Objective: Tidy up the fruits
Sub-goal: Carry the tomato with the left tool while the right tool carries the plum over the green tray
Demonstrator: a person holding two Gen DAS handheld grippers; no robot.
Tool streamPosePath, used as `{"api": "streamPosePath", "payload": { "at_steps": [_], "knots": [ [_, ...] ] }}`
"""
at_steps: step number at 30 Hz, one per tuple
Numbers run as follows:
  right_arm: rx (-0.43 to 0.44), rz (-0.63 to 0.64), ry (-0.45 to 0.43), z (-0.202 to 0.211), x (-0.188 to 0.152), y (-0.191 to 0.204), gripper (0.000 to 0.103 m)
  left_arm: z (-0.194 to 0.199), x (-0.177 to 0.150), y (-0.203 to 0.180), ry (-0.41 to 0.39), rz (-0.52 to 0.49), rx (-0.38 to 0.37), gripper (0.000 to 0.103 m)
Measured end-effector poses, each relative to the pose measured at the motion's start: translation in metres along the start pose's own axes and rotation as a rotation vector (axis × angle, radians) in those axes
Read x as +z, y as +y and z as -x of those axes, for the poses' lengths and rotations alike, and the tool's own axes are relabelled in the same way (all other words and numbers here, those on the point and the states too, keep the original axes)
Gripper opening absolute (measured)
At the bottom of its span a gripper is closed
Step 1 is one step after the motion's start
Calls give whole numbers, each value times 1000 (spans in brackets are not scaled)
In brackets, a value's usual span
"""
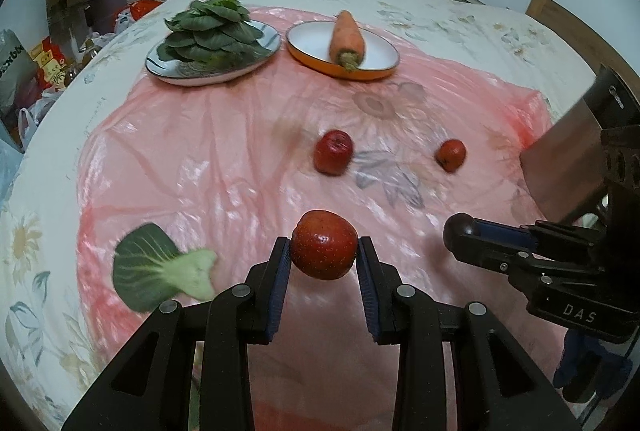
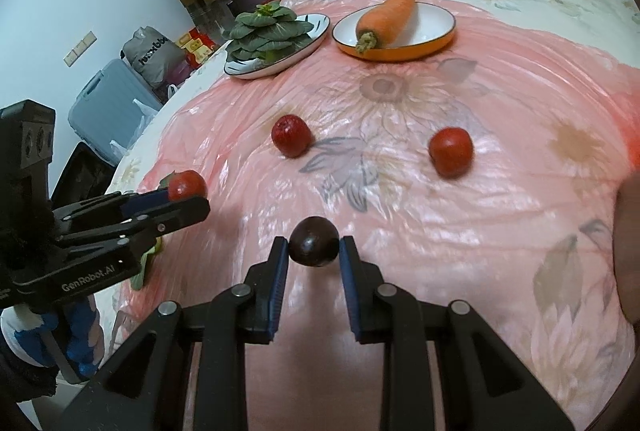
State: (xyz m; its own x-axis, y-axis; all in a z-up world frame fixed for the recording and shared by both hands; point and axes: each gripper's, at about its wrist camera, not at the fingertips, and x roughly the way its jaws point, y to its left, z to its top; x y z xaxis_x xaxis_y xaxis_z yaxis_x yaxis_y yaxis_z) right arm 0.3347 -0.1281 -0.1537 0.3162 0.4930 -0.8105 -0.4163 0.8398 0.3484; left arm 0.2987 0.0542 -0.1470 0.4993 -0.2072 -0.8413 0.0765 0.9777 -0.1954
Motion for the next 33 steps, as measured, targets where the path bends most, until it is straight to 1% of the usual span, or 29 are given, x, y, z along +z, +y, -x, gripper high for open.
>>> {"api": "streamPosePath", "payload": {
  "at_steps": [12, 19, 26, 33],
  "knots": [
    [-25, -63, -10, 48, -45, -19, 11, 5, -18, -54, 34, -53, -52, 29],
    [-55, -113, -15, 79, -74, -37, 11, 6, -29, -100, 60, -111, -87, 29],
    [-98, -204, -25, 118, -108, -69, 11, 5, -37, -147, 80, -179, -135, 29],
    [-146, -257, -39, 150, -133, -93, 11, 4, -47, -196, 97, -257, -170, 29]
  ]
}}
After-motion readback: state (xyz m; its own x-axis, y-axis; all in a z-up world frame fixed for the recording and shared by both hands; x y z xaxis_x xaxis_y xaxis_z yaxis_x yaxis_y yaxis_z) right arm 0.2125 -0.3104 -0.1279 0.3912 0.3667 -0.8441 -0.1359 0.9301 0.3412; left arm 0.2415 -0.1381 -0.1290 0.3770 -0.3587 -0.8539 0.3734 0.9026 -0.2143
